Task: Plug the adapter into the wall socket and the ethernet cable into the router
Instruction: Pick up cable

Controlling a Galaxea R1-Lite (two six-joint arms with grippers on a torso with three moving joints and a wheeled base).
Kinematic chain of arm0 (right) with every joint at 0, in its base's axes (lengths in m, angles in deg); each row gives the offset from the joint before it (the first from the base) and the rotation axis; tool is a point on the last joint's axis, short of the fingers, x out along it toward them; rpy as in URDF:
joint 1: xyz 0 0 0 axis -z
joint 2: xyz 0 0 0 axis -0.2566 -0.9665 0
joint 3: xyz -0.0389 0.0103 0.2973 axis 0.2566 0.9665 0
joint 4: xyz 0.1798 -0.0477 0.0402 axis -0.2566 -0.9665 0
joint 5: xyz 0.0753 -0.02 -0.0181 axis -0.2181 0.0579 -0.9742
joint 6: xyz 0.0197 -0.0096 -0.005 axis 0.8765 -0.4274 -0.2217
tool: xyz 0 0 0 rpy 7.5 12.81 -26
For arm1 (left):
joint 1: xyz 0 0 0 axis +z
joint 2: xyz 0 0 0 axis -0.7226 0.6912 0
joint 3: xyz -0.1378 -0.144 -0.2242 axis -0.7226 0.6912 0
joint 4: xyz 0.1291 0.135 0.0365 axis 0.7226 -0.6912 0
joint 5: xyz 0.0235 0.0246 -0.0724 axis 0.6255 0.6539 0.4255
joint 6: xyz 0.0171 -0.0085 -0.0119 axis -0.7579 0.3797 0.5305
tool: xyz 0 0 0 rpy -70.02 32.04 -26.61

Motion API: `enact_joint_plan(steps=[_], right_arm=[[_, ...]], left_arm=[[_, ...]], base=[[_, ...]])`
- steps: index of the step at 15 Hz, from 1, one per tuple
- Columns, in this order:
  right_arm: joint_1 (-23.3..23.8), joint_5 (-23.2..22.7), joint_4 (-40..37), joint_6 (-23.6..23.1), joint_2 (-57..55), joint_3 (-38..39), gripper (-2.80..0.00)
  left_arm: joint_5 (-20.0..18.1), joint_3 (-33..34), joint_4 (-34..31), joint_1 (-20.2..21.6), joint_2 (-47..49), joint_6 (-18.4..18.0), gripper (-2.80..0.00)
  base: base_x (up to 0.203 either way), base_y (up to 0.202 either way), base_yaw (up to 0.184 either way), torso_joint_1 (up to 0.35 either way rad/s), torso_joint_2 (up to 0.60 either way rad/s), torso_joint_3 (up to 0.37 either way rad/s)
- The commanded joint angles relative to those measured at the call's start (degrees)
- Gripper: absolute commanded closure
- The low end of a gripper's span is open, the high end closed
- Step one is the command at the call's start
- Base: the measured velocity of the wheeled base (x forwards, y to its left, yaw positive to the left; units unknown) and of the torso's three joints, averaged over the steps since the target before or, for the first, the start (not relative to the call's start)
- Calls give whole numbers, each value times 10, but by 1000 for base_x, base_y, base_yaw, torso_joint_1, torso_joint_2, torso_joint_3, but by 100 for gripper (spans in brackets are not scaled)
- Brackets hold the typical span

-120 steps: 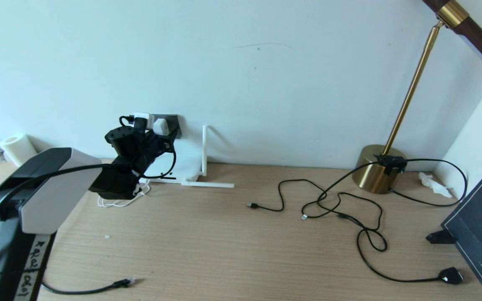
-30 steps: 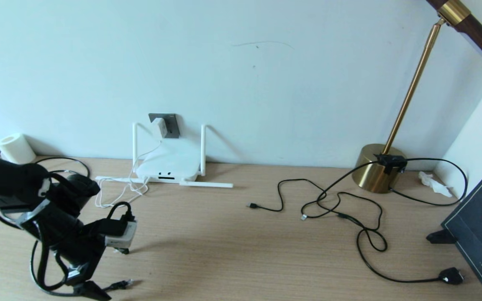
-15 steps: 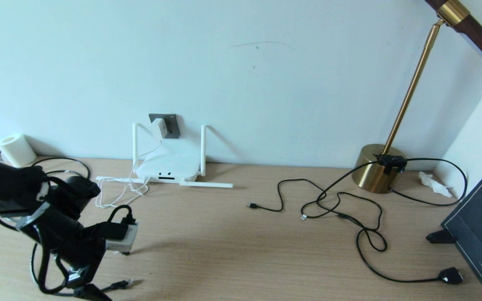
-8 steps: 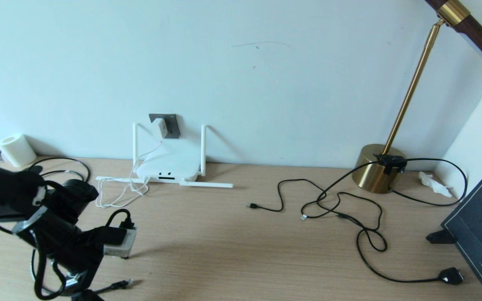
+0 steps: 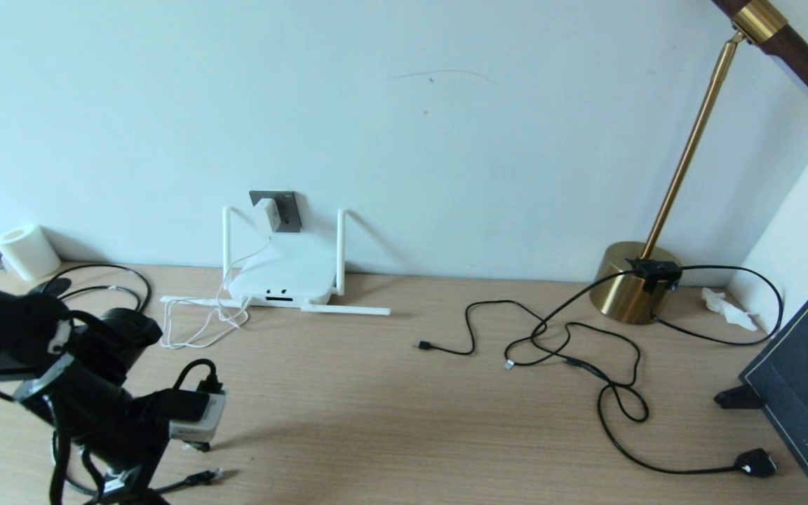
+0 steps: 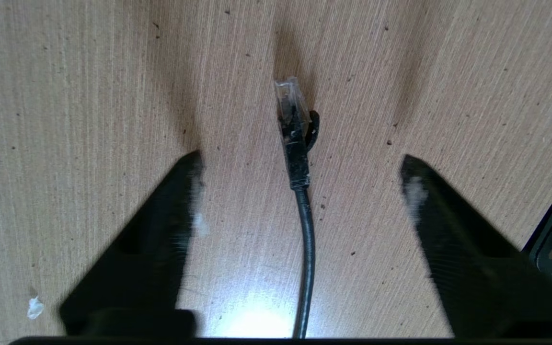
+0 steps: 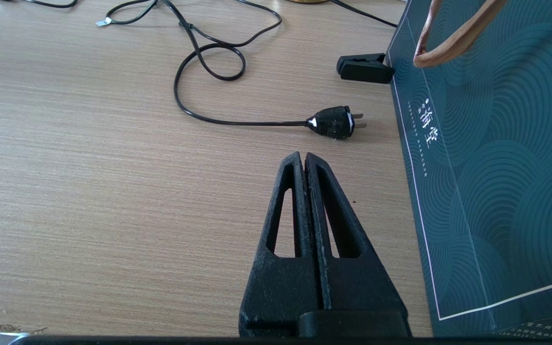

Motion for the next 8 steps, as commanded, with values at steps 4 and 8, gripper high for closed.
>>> enact_joint_plan(steps=[4,8], right_arm=[[0,0,-1,0,0,0,0],[0,0,-1,0,0,0,0]], left_arm=[[-1,9,-2,2,-8,-5,0],[-2,22,-1,5,-22,-5,0]], base=[[0,0,0,0,0,0],[0,0,0,0,0,0]])
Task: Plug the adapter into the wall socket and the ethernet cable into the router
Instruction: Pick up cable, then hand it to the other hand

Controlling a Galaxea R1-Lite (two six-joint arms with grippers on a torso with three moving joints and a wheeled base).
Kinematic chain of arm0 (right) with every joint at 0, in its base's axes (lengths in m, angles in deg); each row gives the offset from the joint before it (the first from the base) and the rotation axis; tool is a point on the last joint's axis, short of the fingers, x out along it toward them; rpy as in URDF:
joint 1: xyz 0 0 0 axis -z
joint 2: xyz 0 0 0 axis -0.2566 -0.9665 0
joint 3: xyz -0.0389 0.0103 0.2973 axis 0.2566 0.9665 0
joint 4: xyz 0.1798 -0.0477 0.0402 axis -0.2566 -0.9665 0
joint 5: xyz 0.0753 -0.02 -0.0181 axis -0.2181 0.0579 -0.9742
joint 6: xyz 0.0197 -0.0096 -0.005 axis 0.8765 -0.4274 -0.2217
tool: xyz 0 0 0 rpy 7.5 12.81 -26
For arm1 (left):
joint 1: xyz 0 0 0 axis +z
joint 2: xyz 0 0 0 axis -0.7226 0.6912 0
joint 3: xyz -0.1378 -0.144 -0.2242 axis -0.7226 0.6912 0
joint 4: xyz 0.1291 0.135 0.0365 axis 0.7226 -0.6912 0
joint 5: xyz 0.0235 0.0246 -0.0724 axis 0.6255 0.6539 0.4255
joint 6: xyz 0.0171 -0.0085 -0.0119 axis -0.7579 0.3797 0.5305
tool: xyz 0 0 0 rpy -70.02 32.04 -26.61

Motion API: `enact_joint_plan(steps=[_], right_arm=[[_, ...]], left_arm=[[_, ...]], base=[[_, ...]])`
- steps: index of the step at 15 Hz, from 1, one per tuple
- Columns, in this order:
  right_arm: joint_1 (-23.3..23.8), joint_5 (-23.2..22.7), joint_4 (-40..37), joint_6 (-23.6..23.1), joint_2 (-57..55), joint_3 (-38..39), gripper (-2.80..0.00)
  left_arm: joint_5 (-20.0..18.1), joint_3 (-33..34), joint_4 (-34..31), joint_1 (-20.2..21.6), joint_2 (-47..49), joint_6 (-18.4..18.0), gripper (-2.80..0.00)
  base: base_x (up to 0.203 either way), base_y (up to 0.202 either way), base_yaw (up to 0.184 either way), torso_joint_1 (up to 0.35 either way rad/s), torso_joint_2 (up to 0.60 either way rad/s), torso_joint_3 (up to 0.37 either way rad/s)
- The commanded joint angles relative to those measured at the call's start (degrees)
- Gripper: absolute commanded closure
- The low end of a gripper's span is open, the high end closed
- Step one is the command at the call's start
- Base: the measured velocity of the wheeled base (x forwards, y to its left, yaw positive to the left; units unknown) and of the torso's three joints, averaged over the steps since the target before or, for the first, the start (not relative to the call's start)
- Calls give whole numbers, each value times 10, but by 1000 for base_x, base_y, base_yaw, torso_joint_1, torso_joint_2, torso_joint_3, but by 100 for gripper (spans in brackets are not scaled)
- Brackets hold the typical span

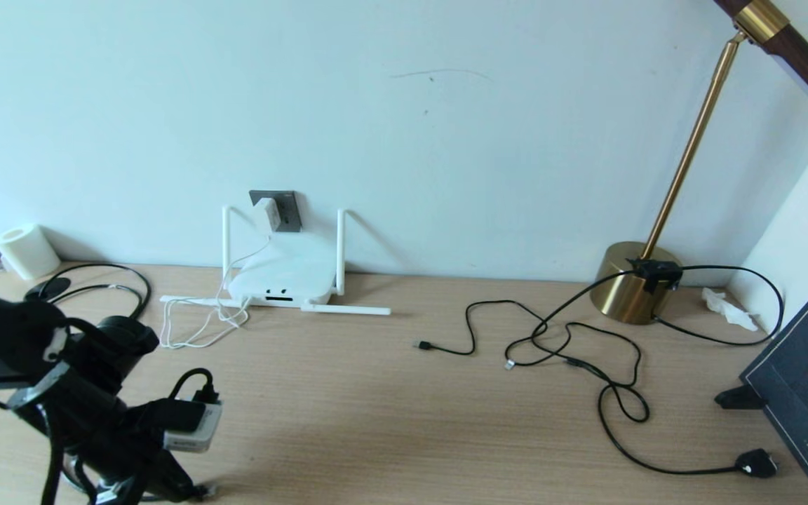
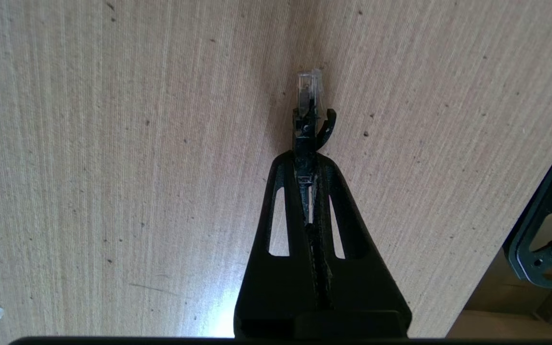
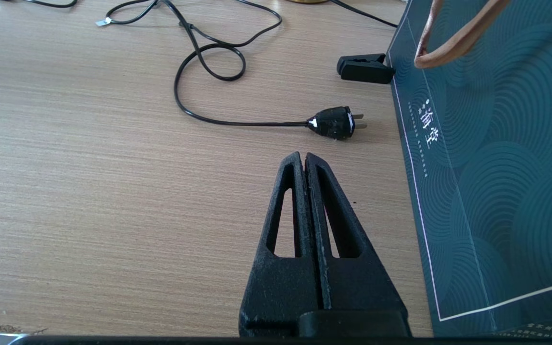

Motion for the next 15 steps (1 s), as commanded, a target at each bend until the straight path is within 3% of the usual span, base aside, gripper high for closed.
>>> enact_joint_plan(steps=[1,4,6,11,13,15], right_arm=[[0,0,-1,0,0,0,0],[0,0,-1,0,0,0,0],[0,0,-1,0,0,0,0],[0,0,-1,0,0,0,0],[0,0,-1,0,0,0,0],[0,0,-1,0,0,0,0]], left_arm=[[-2,7,2,2,-13,-5,0],[-14,6,12,14,-33,-6,0],[-52,-31,13,18,-44,-10,0],[-190,-252,1,8,-46,-9,0],[-217,-333,-46,5,-43,-4,0],[-228,-364,-92,-3,-44,19,0]], base=[[0,0,0,0,0,0],[0,0,0,0,0,0],[0,0,0,0,0,0],[0,0,0,0,0,0],[0,0,0,0,0,0],[0,0,0,0,0,0]])
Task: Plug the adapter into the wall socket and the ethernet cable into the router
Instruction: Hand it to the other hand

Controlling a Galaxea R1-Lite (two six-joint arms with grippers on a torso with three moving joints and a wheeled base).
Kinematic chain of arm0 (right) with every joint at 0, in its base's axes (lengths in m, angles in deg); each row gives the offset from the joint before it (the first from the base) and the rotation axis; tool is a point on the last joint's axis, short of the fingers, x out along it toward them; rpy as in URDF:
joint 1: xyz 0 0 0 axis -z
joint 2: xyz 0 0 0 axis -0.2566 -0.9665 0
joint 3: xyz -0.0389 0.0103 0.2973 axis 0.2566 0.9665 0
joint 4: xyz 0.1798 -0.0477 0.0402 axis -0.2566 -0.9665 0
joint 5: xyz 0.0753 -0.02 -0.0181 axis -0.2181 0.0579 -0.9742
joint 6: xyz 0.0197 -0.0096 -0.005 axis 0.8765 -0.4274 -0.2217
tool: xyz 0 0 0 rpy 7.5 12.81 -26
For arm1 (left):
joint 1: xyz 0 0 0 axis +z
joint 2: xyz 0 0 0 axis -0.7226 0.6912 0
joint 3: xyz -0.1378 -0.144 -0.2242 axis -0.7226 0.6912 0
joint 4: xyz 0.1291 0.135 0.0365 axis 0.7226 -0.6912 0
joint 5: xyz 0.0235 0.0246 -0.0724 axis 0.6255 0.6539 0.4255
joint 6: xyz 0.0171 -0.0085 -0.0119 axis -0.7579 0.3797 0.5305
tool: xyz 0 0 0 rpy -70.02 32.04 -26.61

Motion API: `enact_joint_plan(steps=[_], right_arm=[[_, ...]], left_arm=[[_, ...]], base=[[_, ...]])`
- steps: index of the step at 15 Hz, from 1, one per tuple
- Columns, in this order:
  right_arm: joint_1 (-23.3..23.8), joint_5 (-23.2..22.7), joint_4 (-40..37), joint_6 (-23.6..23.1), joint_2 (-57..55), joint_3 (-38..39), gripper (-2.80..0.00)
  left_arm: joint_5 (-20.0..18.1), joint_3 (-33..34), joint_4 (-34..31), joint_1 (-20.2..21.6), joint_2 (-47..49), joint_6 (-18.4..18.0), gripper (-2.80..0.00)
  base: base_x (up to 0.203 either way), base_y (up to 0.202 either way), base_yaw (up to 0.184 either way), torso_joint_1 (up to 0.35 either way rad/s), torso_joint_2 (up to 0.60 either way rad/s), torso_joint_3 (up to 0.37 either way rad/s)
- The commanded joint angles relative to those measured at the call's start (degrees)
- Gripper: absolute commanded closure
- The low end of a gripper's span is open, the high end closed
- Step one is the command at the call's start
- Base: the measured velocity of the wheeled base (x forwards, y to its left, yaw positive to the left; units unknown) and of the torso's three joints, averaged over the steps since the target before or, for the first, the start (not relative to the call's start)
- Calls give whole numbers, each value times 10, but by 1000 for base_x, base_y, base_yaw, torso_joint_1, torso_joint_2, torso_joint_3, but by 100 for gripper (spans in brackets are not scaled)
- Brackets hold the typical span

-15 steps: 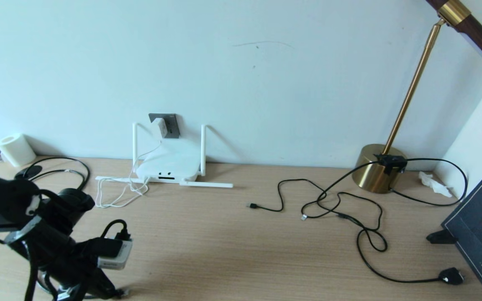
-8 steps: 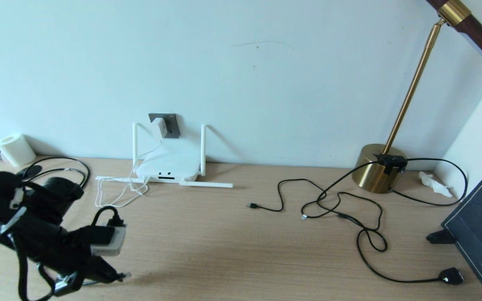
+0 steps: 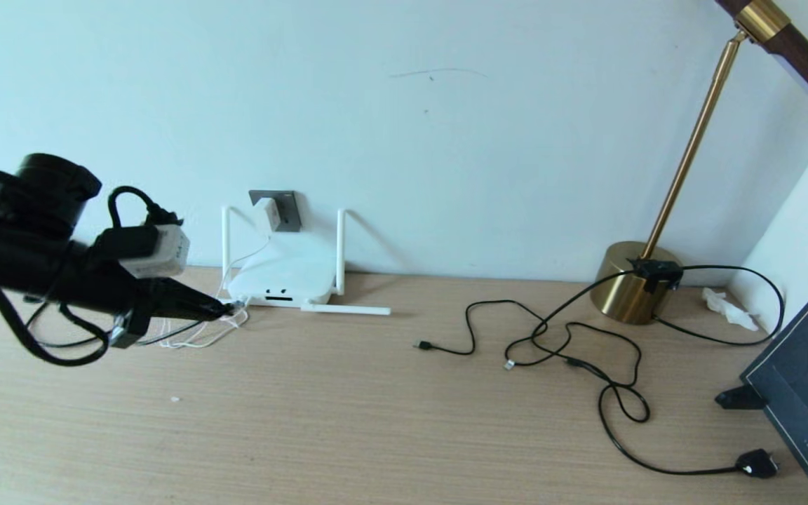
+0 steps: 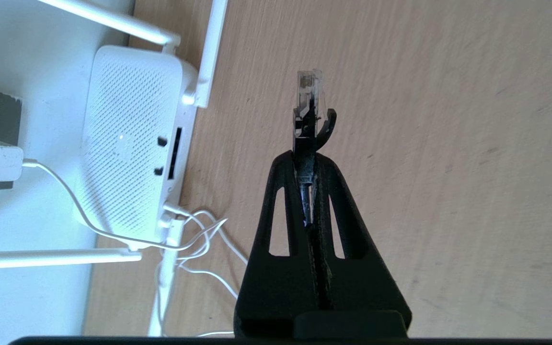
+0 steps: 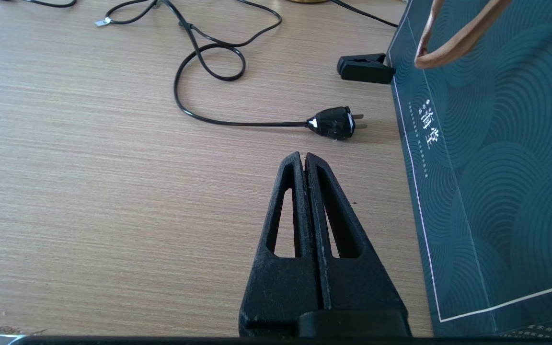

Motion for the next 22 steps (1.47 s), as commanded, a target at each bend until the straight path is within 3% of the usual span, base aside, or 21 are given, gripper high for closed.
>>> enact_joint_plan(steps=[1,5,7,9,11,13,15,17,18,19,20,22], right_arm=[[0,0,-1,-1,0,0,0],[0,-2,-5,26,0,-3,0],[0,-18,-6,11,-35,-25,0],[-1,-34,7,9,-136,-81,0],[-6,-67,40,29,-312,-190,0],[-14,-143,64,86,-493,-325,0],[-35,-236,83,147,-640,-422,0],[-89,-304,98,224,-756,-496,0],[-123,-329,114,287,-803,-527,0],[-154,-344,144,348,-835,-549,-280],[-183,-355,180,406,-860,-575,-280],[-233,-361,194,473,-872,-610,-280]], left_arm=[[-4,-49,-20,-12,3,16,0],[2,-132,-21,-73,59,65,0],[41,-172,-24,-118,80,78,0],[92,-219,-26,-156,105,125,0],[104,-244,-25,-188,117,148,0],[106,-248,-18,-210,117,175,0],[104,-248,-10,-220,111,177,0],[104,-248,8,-260,107,188,0],[105,-248,24,-280,105,192,0],[106,-247,44,-284,105,192,0],[107,-244,60,-286,106,191,0],[112,-244,80,-310,109,188,0]], base=[[0,0,0,0,0,0],[0,0,0,0,0,0],[0,0,0,0,0,0],[0,0,0,0,0,0],[0,0,0,0,0,0],[0,0,0,0,0,0],[0,0,0,0,0,0],[0,0,0,0,0,0],[0,0,0,0,0,0],[0,0,0,0,0,0],[0,0,0,0,0,0],[0,0,0,0,0,0]])
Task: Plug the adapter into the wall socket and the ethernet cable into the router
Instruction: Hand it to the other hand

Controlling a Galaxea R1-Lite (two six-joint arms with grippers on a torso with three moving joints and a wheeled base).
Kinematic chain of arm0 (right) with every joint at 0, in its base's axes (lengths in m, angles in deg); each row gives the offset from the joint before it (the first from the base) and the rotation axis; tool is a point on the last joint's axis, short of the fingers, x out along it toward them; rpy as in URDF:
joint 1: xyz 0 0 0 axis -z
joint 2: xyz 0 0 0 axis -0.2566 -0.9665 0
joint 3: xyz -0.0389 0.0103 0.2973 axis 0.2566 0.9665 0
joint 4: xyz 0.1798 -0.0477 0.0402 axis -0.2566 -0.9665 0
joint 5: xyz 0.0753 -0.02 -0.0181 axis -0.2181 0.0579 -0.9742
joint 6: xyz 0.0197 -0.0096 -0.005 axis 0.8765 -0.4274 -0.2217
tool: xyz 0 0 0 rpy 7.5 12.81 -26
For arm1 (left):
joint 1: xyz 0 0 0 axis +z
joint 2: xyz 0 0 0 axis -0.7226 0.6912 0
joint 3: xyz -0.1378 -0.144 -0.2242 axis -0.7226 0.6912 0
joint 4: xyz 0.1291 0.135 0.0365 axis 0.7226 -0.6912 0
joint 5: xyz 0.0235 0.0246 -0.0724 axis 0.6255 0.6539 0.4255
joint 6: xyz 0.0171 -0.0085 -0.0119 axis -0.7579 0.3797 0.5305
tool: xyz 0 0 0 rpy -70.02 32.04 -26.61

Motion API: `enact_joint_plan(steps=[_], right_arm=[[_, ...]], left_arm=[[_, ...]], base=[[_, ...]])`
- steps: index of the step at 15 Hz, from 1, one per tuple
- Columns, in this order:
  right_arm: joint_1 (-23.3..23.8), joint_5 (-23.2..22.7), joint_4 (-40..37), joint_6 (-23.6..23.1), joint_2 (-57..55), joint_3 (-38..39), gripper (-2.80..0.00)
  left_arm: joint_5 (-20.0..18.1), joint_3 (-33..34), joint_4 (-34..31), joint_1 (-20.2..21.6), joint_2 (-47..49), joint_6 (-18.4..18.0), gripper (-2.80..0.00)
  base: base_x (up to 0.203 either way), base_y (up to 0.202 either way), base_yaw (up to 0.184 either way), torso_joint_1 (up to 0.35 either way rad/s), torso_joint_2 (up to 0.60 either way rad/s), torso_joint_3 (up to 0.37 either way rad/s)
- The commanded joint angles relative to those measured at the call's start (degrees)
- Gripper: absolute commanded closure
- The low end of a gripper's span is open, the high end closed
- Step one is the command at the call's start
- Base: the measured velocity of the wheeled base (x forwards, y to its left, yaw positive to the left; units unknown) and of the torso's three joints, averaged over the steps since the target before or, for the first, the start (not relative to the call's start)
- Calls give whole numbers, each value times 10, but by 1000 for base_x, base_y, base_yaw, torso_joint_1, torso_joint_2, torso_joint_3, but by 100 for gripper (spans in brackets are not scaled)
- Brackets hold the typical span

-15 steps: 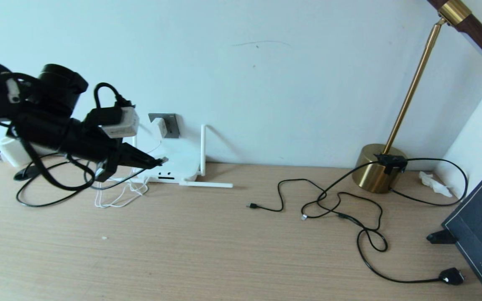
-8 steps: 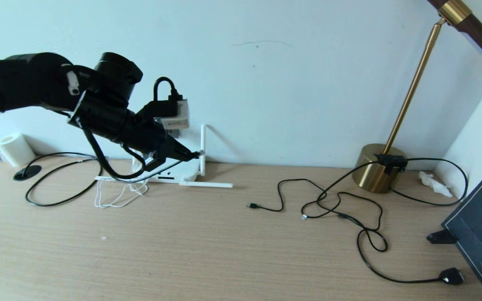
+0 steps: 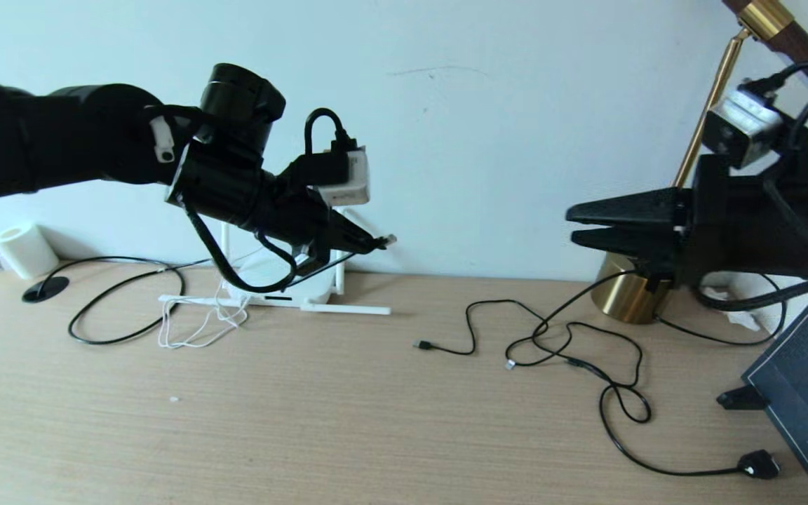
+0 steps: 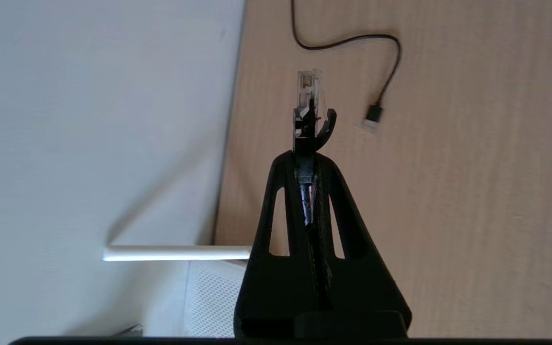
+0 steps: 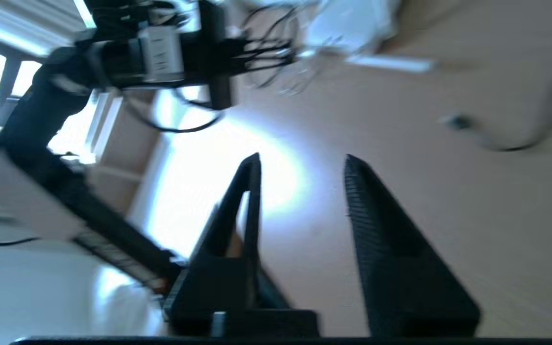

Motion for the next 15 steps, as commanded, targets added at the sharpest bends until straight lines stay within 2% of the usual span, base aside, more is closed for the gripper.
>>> enact_joint_plan(steps=[1,2,4,10,15], right_arm=[[-36,4,3,43,-52,-21,-280],[-55,34,4,45,-62,-22,-280],[-93,98,6,45,-81,-23,-280],[-96,111,5,48,-117,-57,-280],[-113,119,5,47,-161,-102,-280]], left_arm=[[21,0,15,-35,2,-4,0],[35,0,17,-47,0,-3,0],[36,1,17,-61,-5,-3,0],[38,1,18,-107,-19,-4,0],[39,2,18,-111,-24,-3,0]], base=[[0,0,0,0,0,0],[0,0,0,0,0,0],[0,0,0,0,0,0],[0,0,0,0,0,0],[0,0,0,0,0,0]])
